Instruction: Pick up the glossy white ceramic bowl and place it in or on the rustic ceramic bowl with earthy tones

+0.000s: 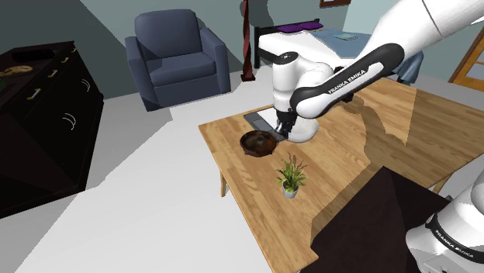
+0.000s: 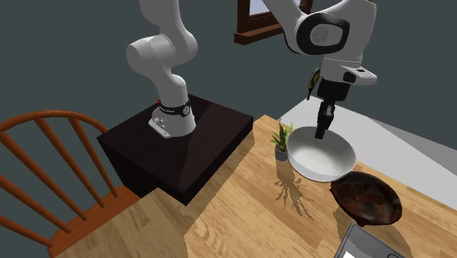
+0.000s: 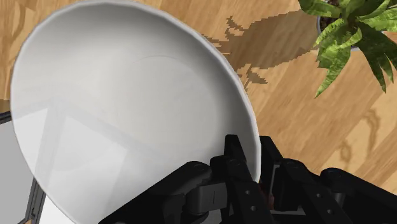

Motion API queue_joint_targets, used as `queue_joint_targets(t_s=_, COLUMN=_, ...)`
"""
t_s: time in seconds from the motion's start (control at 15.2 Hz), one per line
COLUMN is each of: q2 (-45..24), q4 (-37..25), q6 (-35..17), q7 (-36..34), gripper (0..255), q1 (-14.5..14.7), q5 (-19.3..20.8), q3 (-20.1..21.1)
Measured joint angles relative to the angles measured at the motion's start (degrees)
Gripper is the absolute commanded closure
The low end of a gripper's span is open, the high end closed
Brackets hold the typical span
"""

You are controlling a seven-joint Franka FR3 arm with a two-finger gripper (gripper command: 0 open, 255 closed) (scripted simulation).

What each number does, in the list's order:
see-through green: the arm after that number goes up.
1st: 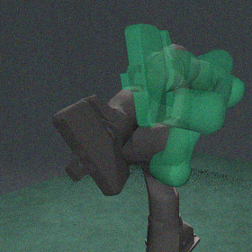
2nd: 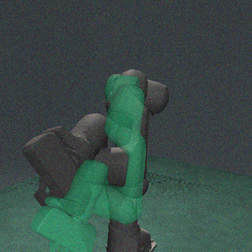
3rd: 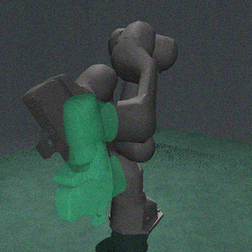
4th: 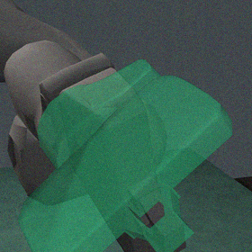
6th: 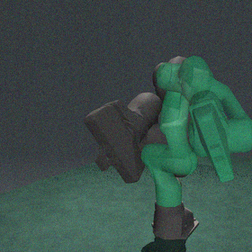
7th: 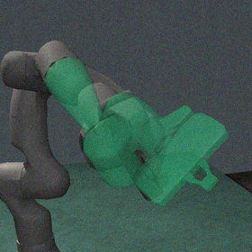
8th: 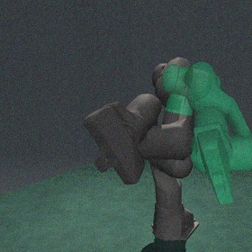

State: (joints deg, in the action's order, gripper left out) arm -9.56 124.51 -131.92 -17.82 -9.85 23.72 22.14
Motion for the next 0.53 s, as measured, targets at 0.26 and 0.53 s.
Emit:
queue_joint_targets(t_s=0.26, q2=-7.59, q4=-11.79, q6=5.30, q7=-0.70, gripper=255, q1=1.93, q5=1.71, q3=-0.11)
queue_joint_targets(t_s=0.53, q2=-15.92, q4=-24.07, q6=10.24, q7=-1.46, gripper=255, q1=4.88, q5=3.51, q3=-0.59)
